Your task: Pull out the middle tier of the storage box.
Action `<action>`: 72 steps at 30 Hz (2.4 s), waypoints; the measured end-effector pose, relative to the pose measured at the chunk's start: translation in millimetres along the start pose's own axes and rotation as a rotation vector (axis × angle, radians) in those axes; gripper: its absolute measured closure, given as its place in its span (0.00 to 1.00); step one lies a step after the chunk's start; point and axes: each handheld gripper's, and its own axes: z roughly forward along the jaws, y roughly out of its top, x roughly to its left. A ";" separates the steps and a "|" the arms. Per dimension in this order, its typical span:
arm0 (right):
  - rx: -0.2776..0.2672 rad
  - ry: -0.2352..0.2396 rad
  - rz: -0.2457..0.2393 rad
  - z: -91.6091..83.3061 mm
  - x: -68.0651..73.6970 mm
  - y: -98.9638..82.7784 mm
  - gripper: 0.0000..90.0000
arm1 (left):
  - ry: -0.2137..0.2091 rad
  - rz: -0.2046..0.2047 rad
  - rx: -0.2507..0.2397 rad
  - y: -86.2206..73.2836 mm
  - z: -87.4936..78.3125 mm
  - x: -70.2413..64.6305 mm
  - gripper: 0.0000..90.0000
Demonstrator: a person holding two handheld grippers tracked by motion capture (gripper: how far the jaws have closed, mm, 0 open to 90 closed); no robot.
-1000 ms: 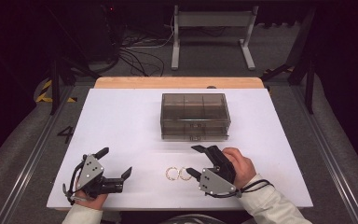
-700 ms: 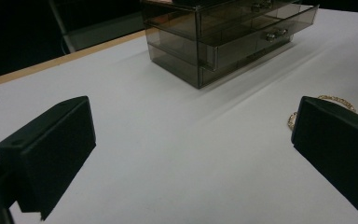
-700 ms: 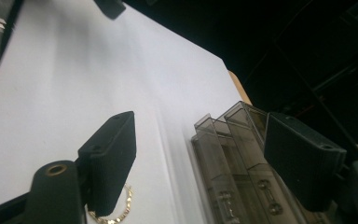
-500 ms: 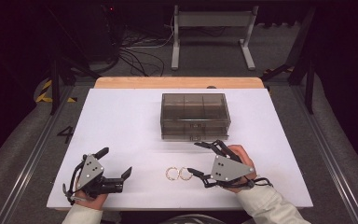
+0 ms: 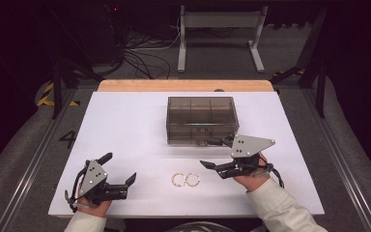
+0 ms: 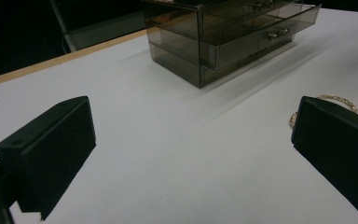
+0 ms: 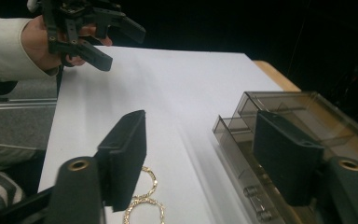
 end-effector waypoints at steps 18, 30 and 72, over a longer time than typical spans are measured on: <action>0.167 0.057 0.045 10.6 -32.1 5.9 0.43 | 0.002 -0.004 -0.001 -0.8 -1.4 0.2 0.01; 0.325 0.046 0.016 27.1 -52.3 -1.5 0.47 | 0.006 -0.005 0.003 -1.4 -2.3 0.3 0.01; 0.589 -0.051 -0.068 85.5 -65.9 -39.6 0.73 | -0.009 -0.003 0.001 -0.2 0.7 0.6 0.01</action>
